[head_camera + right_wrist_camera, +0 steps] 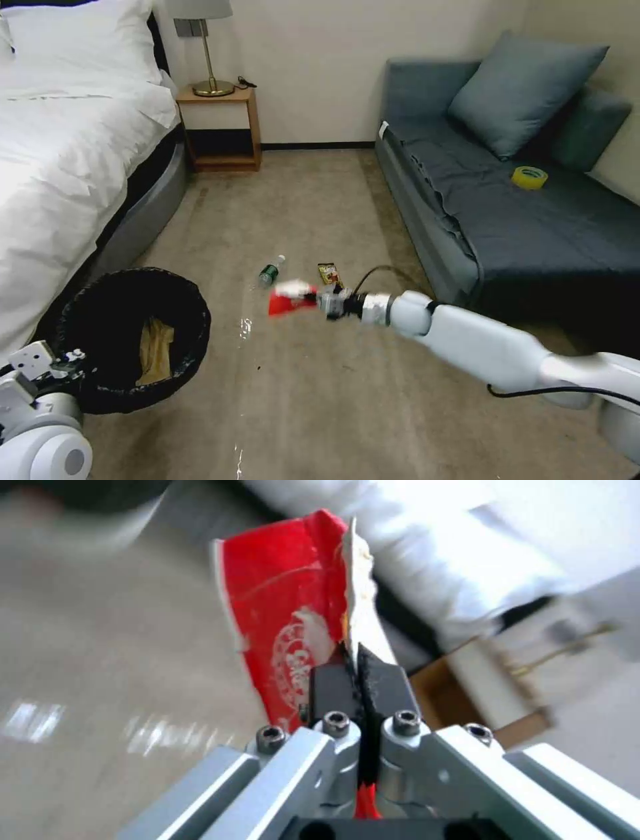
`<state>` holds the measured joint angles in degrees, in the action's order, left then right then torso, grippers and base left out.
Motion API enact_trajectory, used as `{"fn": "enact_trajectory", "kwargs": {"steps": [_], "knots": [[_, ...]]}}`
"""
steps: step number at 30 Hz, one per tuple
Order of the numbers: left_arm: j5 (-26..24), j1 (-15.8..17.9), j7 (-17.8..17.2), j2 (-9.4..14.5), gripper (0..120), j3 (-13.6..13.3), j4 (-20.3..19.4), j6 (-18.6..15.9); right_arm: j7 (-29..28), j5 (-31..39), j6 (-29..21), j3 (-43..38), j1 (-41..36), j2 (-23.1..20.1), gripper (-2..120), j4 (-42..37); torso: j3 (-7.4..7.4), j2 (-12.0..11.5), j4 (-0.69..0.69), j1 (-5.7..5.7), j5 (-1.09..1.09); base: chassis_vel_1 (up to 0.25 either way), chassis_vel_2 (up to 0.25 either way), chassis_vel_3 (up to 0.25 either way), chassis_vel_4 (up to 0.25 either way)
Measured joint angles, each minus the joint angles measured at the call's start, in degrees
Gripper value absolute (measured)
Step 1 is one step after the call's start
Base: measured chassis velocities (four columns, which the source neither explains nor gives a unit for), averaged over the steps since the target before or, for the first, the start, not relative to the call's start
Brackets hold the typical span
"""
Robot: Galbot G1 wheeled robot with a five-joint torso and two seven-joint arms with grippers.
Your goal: Pick up the trash bin, then pick up the garbage on the floor and place it into the trash bin.
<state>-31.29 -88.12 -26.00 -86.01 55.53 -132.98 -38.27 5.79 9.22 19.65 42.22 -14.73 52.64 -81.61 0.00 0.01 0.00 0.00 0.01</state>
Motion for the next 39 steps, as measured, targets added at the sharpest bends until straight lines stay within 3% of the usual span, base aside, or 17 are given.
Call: {"fn": "enact_trajectory", "kwargs": {"steps": [4, 9, 12, 15, 16, 20, 39], "knots": [[1.1, 0.2, -0.1, -0.3, 2, -2.3, 0.4, 0.0, -4.0, 6.7, -5.1, -2.6, -1.5, -1.0, 0, -13.9, 0.0, 0.0, 0.0, 0.0, -0.01, 0.0, 0.0, 0.0, 0.0], [1.8, 0.5, -0.5, -0.5, 2, -3.7, 0.4, -0.3, -8.6, 14.1, -10.0, 2.3, 0.2, 1.2, 0, -23.6, 0.0, 0.0, 0.0, 0.0, -0.01, 0.0, 0.0, 0.0, 0.0], [1.9, 0.4, -0.6, -0.7, 2, -4.2, 0.3, -0.4, -10.0, 16.0, -11.2, 6.0, 2.4, 3.6, 0, -24.4, 0.0, 0.0, 0.0, 0.0, -0.02, 0.0, 0.0, 0.0, 0.0], [2.3, 0.4, -0.5, -1.1, 2, -4.8, 0.1, -0.4, -11.4, 17.0, -11.8, 11.7, 5.6, 10.4, 0, -21.6, 0.01, 0.0, 0.0, 0.0, -0.03, 0.0, 0.0, 0.0, 0.0], [2.3, 0.4, -0.5, -1.1, 2, -4.8, 0.1, -0.4, -11.4, 17.0, -11.8, 11.7, 5.6, 10.4, 0, -21.6, 0.01, 0.0, 0.0, 0.0, -0.03, 0.0, 0.0, 0.0, 0.0], [2.5, 0.3, -0.6, -1.4, 2, -5.1, -0.3, -0.4, -12.2, 17.0, -11.8, 16.9, 7.7, 18.0, 0, -15.6, 0.0, 0.0, 0.05, 0.0, -0.03, 0.0, 0.0, 0.0, 0.0], [3.0, 0.2, -0.5, -1.5, 2, -6.5, -0.8, -0.3, -14.6, 14.0, -14.8, 19.2, 8.1, 20.8, 0, -7.7, 0.0, 0.0, 0.0, 0.0, -0.02, 0.0, 0.0, 0.0, 0.0]]}}
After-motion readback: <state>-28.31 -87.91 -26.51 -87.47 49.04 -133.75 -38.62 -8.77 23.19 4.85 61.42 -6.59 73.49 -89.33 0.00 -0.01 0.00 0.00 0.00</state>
